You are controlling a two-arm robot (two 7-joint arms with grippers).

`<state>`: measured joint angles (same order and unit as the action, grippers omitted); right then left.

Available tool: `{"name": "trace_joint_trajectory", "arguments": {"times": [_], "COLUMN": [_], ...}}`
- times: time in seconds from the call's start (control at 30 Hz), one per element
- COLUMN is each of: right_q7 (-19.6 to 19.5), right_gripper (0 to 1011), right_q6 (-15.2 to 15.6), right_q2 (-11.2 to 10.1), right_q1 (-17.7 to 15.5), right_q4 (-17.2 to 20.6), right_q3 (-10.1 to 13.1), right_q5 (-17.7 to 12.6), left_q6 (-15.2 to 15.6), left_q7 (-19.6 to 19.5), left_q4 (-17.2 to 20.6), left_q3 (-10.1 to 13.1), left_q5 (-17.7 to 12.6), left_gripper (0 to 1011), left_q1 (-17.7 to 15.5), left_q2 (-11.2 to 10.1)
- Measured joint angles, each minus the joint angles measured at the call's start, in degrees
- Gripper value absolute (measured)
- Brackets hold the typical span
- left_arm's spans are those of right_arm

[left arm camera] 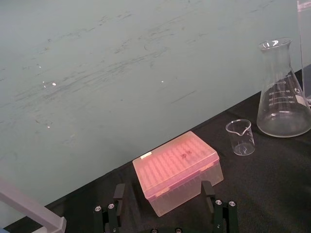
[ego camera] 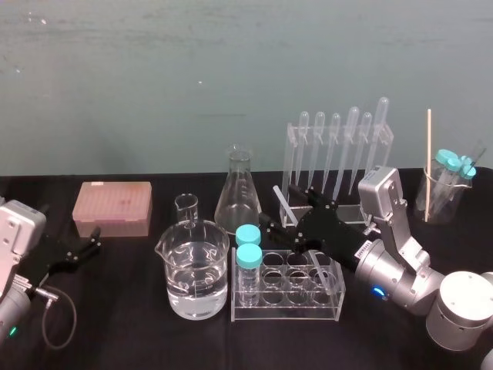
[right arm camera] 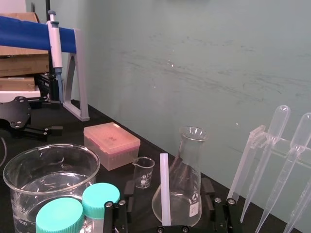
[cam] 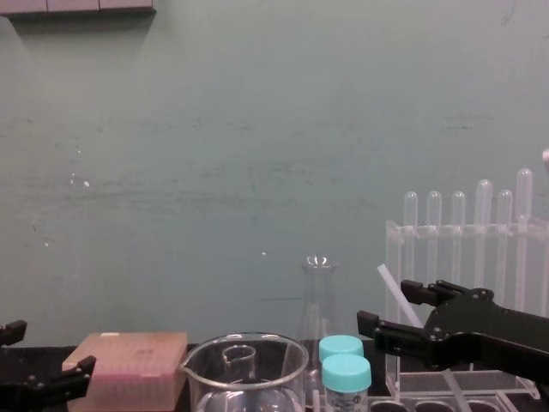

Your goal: Pick up the stirring rod with one hand, then place it down.

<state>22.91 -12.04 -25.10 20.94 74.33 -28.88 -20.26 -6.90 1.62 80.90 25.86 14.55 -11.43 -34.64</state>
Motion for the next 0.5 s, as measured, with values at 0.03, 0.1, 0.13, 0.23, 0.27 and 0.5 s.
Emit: {"name": "trace_joint_trajectory", "arguments": {"times": [0.03,0.1,0.13,0.23,0.27,0.5], "right_q7": [0.0,0.0,0.0,-0.1,-0.1,-0.1], "right_gripper": [839,802,765,670,628,406], "right_q6": [0.0,0.0,0.0,0.0,0.0,0.1], "right_q2": [0.0,0.0,0.0,0.0,0.0,-0.1], "right_q1": [0.0,0.0,0.0,0.0,0.0,0.0], "right_q4": [0.0,0.0,0.0,0.0,0.1,0.1], "right_q3": [0.0,0.0,0.0,0.0,0.0,0.0], "right_q5": [0.0,0.0,0.0,-0.1,-0.1,-0.1], "left_q6": [0.0,0.0,0.0,0.0,0.0,0.0], "left_q7": [0.0,0.0,0.0,0.0,0.0,0.0], "left_q4": [0.0,0.0,0.0,0.0,0.0,0.0], "left_q3": [0.0,0.0,0.0,0.0,0.0,0.0], "left_q5": [0.0,0.0,0.0,0.0,0.0,0.0], "left_gripper": [1000,1000,1000,1000,1000,1000], "left_q1": [0.0,0.0,0.0,0.0,0.0,0.0], "left_q2": [0.0,0.0,0.0,0.0,0.0,0.0]}}
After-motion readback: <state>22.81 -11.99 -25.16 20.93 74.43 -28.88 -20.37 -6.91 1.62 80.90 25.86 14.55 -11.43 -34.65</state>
